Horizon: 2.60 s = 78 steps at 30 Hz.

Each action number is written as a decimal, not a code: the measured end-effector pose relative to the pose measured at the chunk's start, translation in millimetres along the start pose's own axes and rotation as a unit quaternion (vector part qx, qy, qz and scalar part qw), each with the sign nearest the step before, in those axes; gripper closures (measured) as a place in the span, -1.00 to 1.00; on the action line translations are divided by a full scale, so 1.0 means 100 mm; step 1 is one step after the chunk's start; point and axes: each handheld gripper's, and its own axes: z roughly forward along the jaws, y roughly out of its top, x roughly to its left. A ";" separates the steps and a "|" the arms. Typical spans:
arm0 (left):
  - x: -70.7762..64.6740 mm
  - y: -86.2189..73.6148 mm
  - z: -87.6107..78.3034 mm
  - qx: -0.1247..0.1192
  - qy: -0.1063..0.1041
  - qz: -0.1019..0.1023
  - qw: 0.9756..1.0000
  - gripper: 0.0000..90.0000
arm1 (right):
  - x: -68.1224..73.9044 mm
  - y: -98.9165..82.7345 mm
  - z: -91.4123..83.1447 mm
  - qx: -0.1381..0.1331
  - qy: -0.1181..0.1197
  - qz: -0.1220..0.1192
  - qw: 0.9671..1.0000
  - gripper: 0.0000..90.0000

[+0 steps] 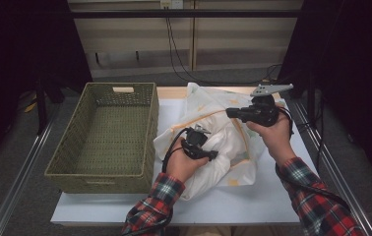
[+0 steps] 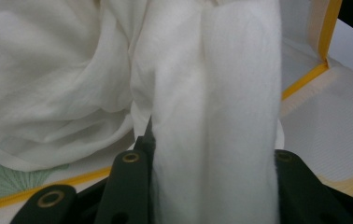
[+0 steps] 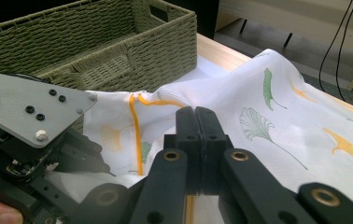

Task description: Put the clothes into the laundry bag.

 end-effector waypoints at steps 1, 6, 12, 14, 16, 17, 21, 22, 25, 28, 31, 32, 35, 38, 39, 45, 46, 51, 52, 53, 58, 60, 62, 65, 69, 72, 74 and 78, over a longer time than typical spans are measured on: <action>-0.01 0.02 0.00 -0.001 0.002 0.001 1.000 0.44 | 0.00 0.00 0.00 -0.001 0.002 -0.001 1.000 0.99; -0.04 0.10 0.01 -0.012 -0.004 0.009 1.000 0.46 | -0.01 0.00 -0.02 -0.001 -0.001 0.001 1.000 0.99; -0.09 0.21 0.05 -0.023 -0.004 0.010 1.000 0.47 | -0.01 -0.01 -0.02 -0.003 0.004 0.003 1.000 0.99; -0.08 0.24 0.08 -0.026 0.000 0.014 1.000 0.46 | -0.01 -0.01 -0.03 -0.001 0.005 0.000 1.000 0.99; -0.08 0.27 0.12 -0.037 -0.001 0.011 0.999 0.46 | -0.02 -0.01 -0.03 -0.003 0.007 0.001 1.000 0.99; -0.08 0.27 0.14 -0.042 -0.004 0.013 0.999 0.46 | -0.02 -0.01 -0.04 -0.003 0.007 0.002 1.000 0.99; -0.07 0.26 0.22 -0.046 -0.008 0.001 0.999 0.36 | -0.03 -0.02 -0.04 0.000 0.005 0.001 1.000 0.99; -0.07 0.26 0.22 -0.046 -0.009 0.005 0.999 0.29 | -0.03 -0.03 -0.04 0.002 0.004 -0.001 1.000 0.99; -0.07 0.24 0.21 -0.056 -0.012 0.001 0.998 -0.12 | -0.04 -0.04 -0.04 0.003 0.004 0.000 1.000 0.99; -0.07 0.23 0.14 -0.059 0.001 0.012 0.998 -0.40 | -0.05 -0.06 -0.04 0.006 0.002 0.002 1.000 0.99; -0.07 0.20 0.06 -0.049 0.008 0.017 0.999 -0.62 | -0.05 -0.08 -0.03 0.007 0.002 0.005 1.000 0.99; -0.07 0.19 0.03 -0.049 0.011 0.011 0.999 -0.66 | -0.05 -0.08 -0.03 0.008 0.001 0.005 1.000 0.99; -0.05 0.12 -0.03 -0.042 0.017 0.015 0.999 -0.73 | -0.05 -0.10 -0.02 0.009 -0.003 0.007 1.000 0.99; -0.06 0.04 -0.06 -0.030 0.016 0.017 0.999 -0.77 | -0.04 -0.09 -0.03 0.011 -0.005 0.005 1.000 0.99; -0.07 0.01 -0.06 -0.030 0.014 0.015 0.999 -0.78 | -0.03 -0.09 -0.03 0.011 -0.007 0.006 1.000 0.99; -0.03 -0.17 0.00 -0.012 0.010 -0.002 1.000 -0.70 | -0.02 -0.08 -0.03 0.012 -0.011 0.006 1.000 0.99; -0.02 -0.19 0.02 -0.010 0.009 -0.003 1.000 -0.65 | -0.01 -0.08 -0.03 0.012 -0.011 0.007 1.000 0.99; -0.02 -0.27 0.07 -0.001 -0.007 -0.014 1.000 0.04 | -0.01 -0.08 -0.04 0.011 -0.010 0.007 1.000 0.99; -0.01 -0.28 0.07 0.001 -0.009 -0.010 1.000 0.17 | -0.01 -0.08 -0.05 0.011 -0.010 0.007 1.000 0.99; -0.01 -0.28 0.07 0.003 -0.013 -0.011 1.000 0.26 | -0.01 -0.08 -0.05 0.011 -0.010 0.008 1.000 0.99; 0.00 -0.23 0.05 0.010 -0.013 -0.002 1.000 0.42 | 0.01 -0.09 -0.04 0.012 -0.010 0.008 1.000 0.99; -0.02 -0.19 0.04 0.005 -0.012 -0.002 1.000 0.45 | 0.01 -0.10 -0.04 0.010 -0.006 0.007 1.000 0.99; -0.02 -0.15 0.02 0.010 -0.014 0.003 1.000 0.45 | 0.02 -0.11 -0.03 0.012 -0.009 0.008 1.000 0.99; -0.03 -0.10 0.00 0.013 -0.015 0.016 1.000 0.47 | 0.02 -0.12 -0.02 0.009 -0.003 0.008 1.000 0.99; -0.02 -0.05 -0.01 0.000 -0.006 0.016 1.000 0.48 | 0.01 -0.12 -0.03 0.009 -0.003 0.009 1.000 0.99; -0.02 0.00 -0.01 -0.008 -0.004 0.020 1.000 0.49 | 0.01 -0.11 -0.04 0.008 -0.001 0.010 1.000 0.99; -0.04 0.04 -0.01 -0.014 0.003 0.024 1.000 0.49 | 0.01 -0.10 -0.04 0.008 0.000 0.010 1.000 0.99; -0.07 0.14 0.01 -0.025 0.010 0.028 0.999 0.50 | 0.02 -0.08 -0.04 0.005 0.004 0.008 1.000 0.99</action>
